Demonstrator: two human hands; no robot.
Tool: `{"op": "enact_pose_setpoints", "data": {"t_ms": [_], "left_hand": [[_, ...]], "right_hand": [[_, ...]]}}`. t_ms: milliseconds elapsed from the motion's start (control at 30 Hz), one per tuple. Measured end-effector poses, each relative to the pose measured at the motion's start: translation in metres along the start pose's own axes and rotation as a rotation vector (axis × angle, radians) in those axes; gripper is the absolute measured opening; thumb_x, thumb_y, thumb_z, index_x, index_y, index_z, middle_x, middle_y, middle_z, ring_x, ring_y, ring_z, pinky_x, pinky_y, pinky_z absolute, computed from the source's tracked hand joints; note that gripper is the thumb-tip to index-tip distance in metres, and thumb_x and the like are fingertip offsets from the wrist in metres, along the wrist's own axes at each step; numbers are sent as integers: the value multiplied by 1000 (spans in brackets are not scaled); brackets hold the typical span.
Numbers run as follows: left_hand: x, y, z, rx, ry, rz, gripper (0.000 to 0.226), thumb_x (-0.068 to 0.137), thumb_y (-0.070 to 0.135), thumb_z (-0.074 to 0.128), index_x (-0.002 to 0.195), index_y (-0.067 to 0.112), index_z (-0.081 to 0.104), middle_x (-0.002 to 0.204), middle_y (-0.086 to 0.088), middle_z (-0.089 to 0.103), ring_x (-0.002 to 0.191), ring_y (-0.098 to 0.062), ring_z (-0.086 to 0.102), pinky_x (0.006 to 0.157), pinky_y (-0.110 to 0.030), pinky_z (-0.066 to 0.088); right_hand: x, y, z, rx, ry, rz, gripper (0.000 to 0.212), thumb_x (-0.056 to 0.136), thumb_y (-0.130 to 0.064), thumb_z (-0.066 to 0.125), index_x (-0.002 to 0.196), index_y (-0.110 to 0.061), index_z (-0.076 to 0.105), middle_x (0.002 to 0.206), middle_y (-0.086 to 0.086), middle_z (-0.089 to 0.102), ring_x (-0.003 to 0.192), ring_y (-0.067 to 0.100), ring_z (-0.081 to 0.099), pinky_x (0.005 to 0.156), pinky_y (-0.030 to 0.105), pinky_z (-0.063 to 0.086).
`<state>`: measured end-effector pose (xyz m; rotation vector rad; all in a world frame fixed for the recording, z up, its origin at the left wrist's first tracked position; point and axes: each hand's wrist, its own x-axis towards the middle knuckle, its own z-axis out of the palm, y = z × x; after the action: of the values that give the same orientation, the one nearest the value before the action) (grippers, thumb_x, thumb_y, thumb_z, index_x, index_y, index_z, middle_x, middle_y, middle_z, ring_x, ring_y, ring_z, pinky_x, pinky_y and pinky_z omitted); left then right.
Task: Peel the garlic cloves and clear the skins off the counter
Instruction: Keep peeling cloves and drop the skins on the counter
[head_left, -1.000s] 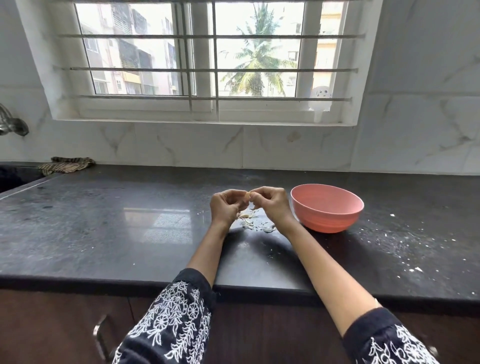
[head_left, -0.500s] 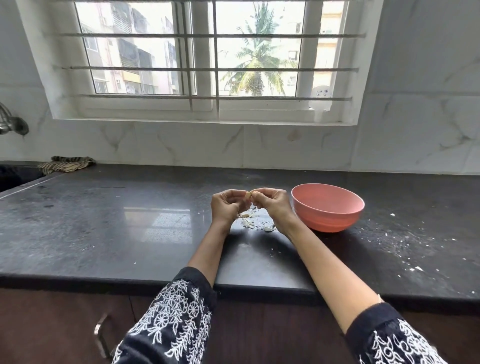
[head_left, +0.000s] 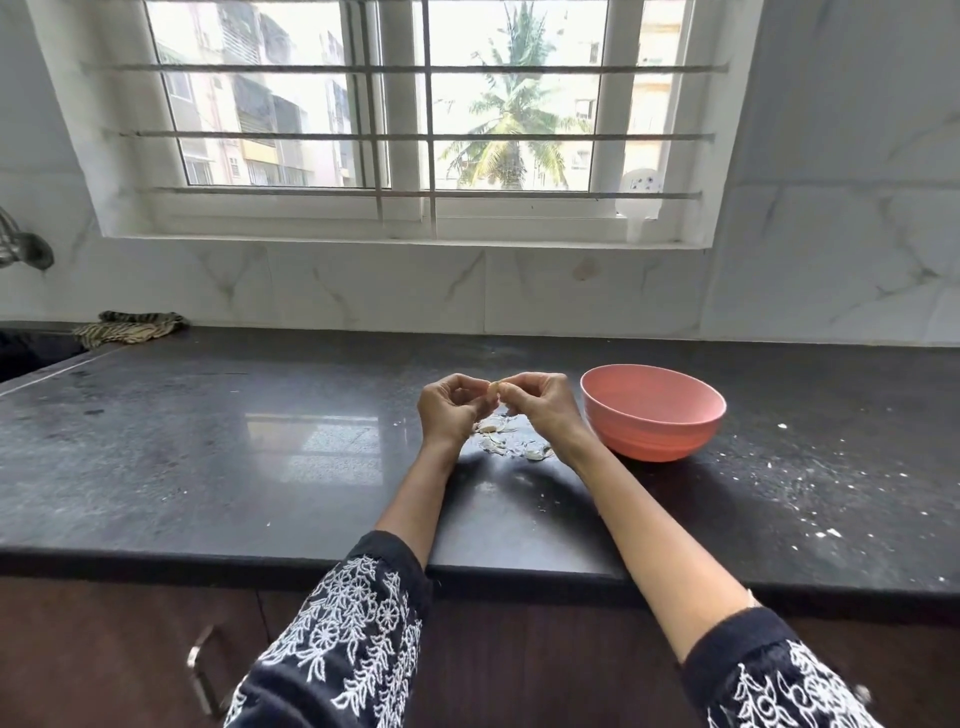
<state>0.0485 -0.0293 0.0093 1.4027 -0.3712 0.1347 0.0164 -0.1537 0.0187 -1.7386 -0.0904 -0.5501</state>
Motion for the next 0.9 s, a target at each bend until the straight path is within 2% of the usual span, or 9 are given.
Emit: {"op": "enact_pose_setpoints", "data": {"t_ms": [267, 400, 467, 533, 667, 767, 900], "left_hand": [[3, -5, -2, 96, 19, 76, 21, 73, -3, 75, 66, 11, 62, 51, 10, 65, 51, -3, 62, 51, -22, 51], [3, -5, -1, 151, 7, 109, 23, 73, -5, 74, 64, 13, 62, 53, 10, 64, 51, 1, 61, 54, -18, 52], [3, -6, -1, 162, 2, 120, 24, 74, -6, 73, 64, 12, 61, 58, 5, 64, 51, 2, 60, 53, -16, 51], [3, -7, 0, 168, -11, 127, 25, 74, -8, 72, 64, 12, 59, 61, 1, 63, 51, 3, 59, 53, -15, 50], [0, -8, 2, 152, -42, 123, 20, 74, -9, 71, 65, 6, 61, 52, 9, 63, 52, 1, 61, 54, -15, 51], [-1, -5, 2, 90, -1, 113, 10, 74, -9, 72, 80, -6, 65, 60, 1, 65, 51, 0, 62, 50, -14, 49], [1, -5, 0, 140, 55, 114, 11, 75, -1, 74, 79, 2, 65, 65, -4, 65, 49, 2, 60, 48, -17, 50]], "right_hand": [[-1, -1, -4, -43, -68, -45, 17, 82, -13, 69, 87, 3, 72, 68, 4, 66, 61, 10, 55, 59, 20, 49], [0, 0, -6, -63, -46, -31, 8, 81, -10, 69, 82, -3, 73, 67, 10, 64, 55, 8, 50, 56, 20, 44], [0, 0, -6, -64, -52, -30, 6, 81, -9, 69, 80, -5, 73, 68, 14, 63, 55, 9, 48, 55, 21, 42], [0, 0, -6, -73, -53, -27, 7, 81, -5, 67, 78, -6, 73, 67, 10, 63, 54, 6, 48, 54, 18, 42], [-2, 0, -5, 3, -15, -6, 16, 79, 1, 62, 71, -7, 72, 58, -3, 64, 53, 4, 49, 56, 18, 42], [-1, 0, -2, 97, -2, 28, 10, 82, 0, 62, 78, 0, 72, 60, -1, 64, 54, 7, 49, 57, 18, 45], [-2, -1, 1, 119, -26, 52, 9, 85, -4, 63, 87, 1, 71, 69, 6, 65, 57, 7, 52, 63, 20, 49]]}}
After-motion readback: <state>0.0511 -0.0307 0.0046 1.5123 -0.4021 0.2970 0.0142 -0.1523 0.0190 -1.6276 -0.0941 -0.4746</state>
